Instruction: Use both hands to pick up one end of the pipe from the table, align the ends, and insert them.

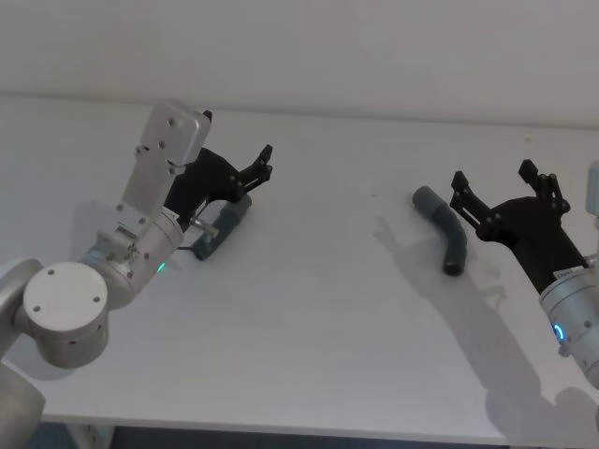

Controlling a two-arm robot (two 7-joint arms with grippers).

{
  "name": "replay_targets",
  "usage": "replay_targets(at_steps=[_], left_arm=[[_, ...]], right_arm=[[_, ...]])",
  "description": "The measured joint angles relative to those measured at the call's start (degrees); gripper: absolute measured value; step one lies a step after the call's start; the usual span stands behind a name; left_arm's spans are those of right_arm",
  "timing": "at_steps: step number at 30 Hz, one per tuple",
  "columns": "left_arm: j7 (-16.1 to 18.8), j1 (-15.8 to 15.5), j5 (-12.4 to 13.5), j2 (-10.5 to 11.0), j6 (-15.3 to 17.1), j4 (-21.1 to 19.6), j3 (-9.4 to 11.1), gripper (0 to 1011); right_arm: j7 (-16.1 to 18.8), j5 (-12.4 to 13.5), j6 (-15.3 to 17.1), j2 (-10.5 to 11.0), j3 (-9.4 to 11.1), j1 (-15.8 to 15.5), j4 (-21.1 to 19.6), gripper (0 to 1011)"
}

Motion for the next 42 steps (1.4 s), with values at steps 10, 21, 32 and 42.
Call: replay_targets(at_steps=[10, 21, 32, 42], left_arm=[[0.0, 0.0, 0.0, 0.0, 0.0, 0.0, 0.0, 1001], [0.0, 0.0, 0.0, 0.0, 0.0, 0.0, 0.0, 1001], [0.0, 0.0, 0.0, 0.0, 0.0, 0.0, 0.0, 1001], [0.0, 0.0, 0.0, 0.0, 0.1, 0.0, 0.0, 1001]], right_arm=[[0.0, 0.0, 0.0, 0.0, 0.0, 0.0, 0.0, 1004], [0.0, 0.0, 0.0, 0.0, 0.0, 0.0, 0.0, 1004], [0.0, 0.0, 0.0, 0.0, 0.0, 0.0, 0.0, 1004], [0.0, 0.0, 0.0, 0.0, 0.0, 0.0, 0.0, 1004]])
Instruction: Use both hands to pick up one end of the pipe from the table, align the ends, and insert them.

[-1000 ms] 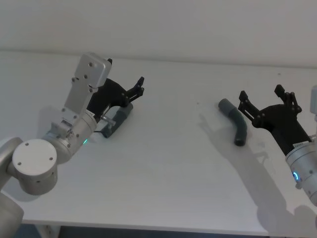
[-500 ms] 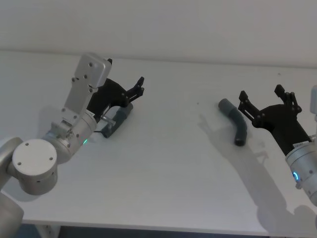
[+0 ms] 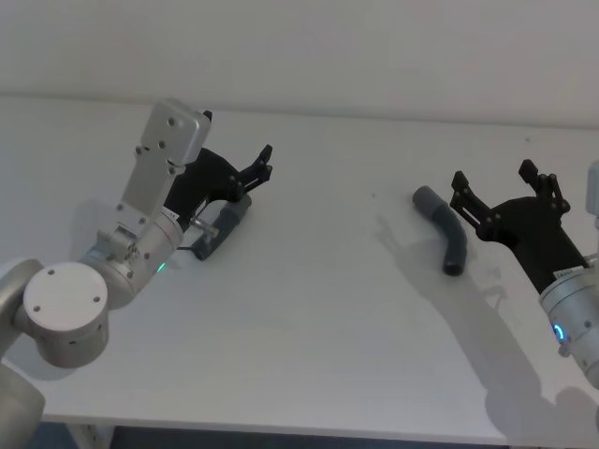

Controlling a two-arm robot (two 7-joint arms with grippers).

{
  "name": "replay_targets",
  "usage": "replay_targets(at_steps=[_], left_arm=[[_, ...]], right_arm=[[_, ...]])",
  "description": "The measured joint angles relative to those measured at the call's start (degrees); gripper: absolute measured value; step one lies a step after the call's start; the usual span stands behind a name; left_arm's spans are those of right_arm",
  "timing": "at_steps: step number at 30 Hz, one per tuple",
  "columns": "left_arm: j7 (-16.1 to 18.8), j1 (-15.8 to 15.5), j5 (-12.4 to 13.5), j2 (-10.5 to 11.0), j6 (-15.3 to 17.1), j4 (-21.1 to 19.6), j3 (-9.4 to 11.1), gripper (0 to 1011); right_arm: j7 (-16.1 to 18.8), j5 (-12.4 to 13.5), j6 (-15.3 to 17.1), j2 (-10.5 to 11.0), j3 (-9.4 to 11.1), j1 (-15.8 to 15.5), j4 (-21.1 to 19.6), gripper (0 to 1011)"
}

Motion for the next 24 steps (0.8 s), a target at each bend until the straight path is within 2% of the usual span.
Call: replay_targets(at_steps=[7, 19, 24], left_arm=[[0.0, 0.2, -0.3, -0.1, 2.0, -0.7, -0.4, 1001], [0.8, 1.5, -2.7, -0.5, 11.4, -3.5, -2.0, 1001], [1.3, 1.9, -3.9, -0.8, 16.5, -4.7, -2.9, 1001]], right_arm=[[0.0, 0.0, 0.0, 0.0, 0.0, 0.0, 0.0, 1004], [0.0, 0.0, 0.0, 0.0, 0.0, 0.0, 0.0, 1004], [0.0, 0.0, 0.0, 0.0, 0.0, 0.0, 0.0, 1004]])
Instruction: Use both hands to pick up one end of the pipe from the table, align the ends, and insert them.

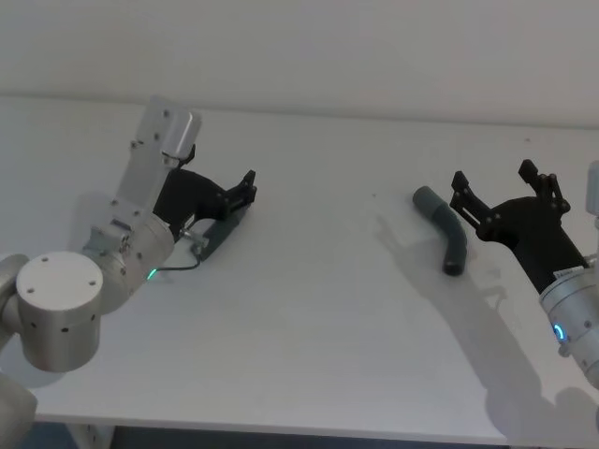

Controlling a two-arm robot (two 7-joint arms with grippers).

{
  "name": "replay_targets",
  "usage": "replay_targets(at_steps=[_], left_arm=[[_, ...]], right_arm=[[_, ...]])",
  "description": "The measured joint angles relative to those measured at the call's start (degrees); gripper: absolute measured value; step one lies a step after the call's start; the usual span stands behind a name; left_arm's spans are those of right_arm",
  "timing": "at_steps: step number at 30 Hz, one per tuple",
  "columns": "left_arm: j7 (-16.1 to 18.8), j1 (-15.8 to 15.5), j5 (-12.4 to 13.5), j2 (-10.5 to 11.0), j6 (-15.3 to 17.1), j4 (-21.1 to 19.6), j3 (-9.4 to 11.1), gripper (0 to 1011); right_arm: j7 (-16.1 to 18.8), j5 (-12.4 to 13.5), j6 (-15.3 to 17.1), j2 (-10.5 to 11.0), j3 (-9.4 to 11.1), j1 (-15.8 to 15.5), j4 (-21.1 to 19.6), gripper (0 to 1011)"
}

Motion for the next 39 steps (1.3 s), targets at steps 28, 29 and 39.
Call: replay_targets(at_steps=[28, 29, 39], left_arm=[[-0.8, -1.9, -2.6, -0.4, 17.8, -0.4, -1.4, 1001], [-0.8, -1.9, -2.6, -0.4, 18.0, -0.4, -1.4, 1001], [-0.6, -2.3, -2.1, -1.1, 18.9, 0.3, -1.4, 1001]], right_arm=[[0.0, 0.0, 0.0, 0.0, 0.0, 0.0, 0.0, 1004], [0.0, 0.0, 0.0, 0.0, 0.0, 0.0, 0.0, 1004], [0.0, 0.0, 0.0, 0.0, 0.0, 0.0, 0.0, 1004]])
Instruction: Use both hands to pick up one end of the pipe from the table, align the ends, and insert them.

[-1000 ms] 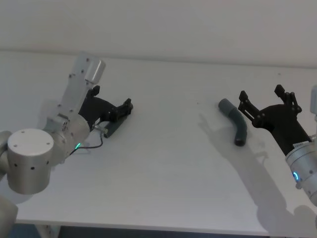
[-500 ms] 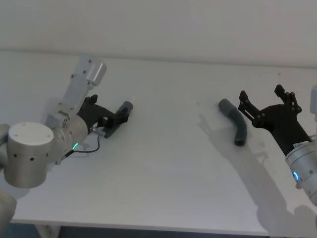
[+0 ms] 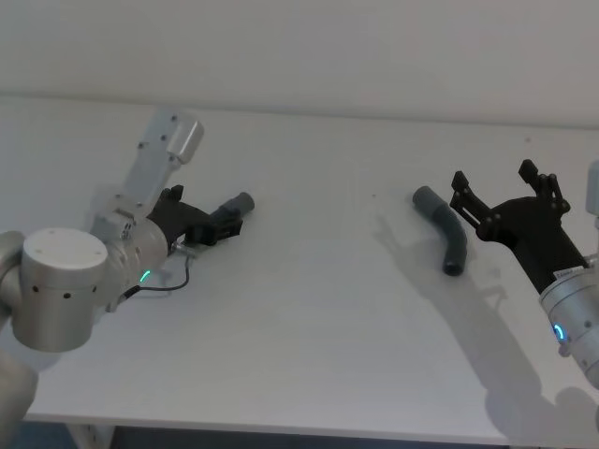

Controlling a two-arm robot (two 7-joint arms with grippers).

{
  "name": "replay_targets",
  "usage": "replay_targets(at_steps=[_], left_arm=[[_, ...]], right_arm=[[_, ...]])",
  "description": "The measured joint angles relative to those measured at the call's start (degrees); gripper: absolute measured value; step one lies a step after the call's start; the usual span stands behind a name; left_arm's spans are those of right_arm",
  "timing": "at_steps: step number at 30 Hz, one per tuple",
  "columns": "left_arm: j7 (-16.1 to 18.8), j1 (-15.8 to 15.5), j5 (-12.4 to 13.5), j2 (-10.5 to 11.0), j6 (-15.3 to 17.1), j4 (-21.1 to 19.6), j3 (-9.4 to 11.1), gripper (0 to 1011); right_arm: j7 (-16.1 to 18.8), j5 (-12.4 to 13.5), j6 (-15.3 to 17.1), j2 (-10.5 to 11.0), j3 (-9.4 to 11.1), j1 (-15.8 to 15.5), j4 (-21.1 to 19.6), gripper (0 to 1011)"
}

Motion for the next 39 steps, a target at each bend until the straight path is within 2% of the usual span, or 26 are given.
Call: replay_targets(at_steps=[15, 30, 39], left_arm=[[-1.5, -1.4, 1.5, -0.3, -0.4, 1.4, 1.4, 1001], [-7.0, -3.4, 2.7, 2.1, -1.1, 2.2, 3.7, 1002], [-9.6, -4.8, 2.9, 3.0, -0.5, 3.1, 4.2, 1001]], right_arm=[[0.0, 0.0, 0.0, 0.0, 0.0, 0.0, 0.0, 1004], [0.0, 0.0, 0.0, 0.0, 0.0, 0.0, 0.0, 1004], [0.0, 0.0, 0.0, 0.0, 0.0, 0.0, 0.0, 1004]])
